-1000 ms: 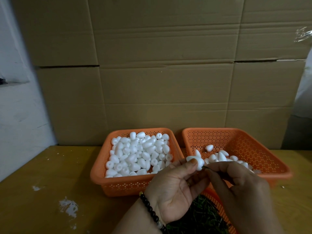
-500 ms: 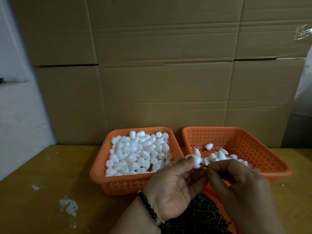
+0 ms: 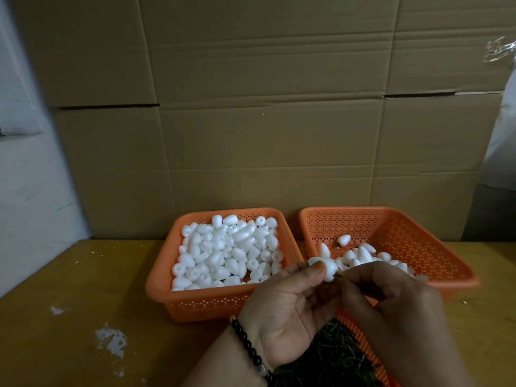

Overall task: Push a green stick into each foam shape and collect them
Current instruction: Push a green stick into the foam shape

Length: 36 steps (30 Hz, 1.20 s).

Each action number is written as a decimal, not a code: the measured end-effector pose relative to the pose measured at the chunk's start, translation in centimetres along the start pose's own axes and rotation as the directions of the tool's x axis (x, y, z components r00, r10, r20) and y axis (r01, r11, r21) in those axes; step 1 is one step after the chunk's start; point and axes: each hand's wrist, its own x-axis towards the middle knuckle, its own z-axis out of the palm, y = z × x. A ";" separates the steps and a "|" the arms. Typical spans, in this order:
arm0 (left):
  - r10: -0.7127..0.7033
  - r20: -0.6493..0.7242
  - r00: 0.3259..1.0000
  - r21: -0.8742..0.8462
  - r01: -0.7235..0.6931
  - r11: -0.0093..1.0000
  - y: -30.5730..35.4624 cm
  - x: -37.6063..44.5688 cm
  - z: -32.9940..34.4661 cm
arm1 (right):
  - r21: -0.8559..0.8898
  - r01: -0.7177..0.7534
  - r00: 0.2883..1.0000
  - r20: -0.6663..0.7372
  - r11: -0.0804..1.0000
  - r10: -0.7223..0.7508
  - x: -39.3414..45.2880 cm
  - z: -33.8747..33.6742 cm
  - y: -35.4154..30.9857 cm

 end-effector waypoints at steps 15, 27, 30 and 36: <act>-0.005 0.008 1.000 -0.013 0.005 1.000 0.0 -0.1 0.0 | 0.000 0.031 1.000 0.003 1.000 -0.031 0.0 0.0 0.2; -0.032 0.001 0.999 -0.018 0.032 0.999 0.2 -0.1 -0.1 | 0.016 0.018 0.999 0.048 1.000 -0.019 -0.1 0.4 0.0; -0.019 -0.009 1.000 -0.015 0.019 1.000 0.3 -0.1 0.0 | 0.059 -0.022 0.999 0.046 0.998 0.019 -0.3 0.5 0.3; 0.020 -0.015 1.000 0.010 -0.020 1.000 0.6 0.2 -0.3 | 0.093 -0.050 0.997 0.058 0.994 0.044 -0.4 0.6 0.7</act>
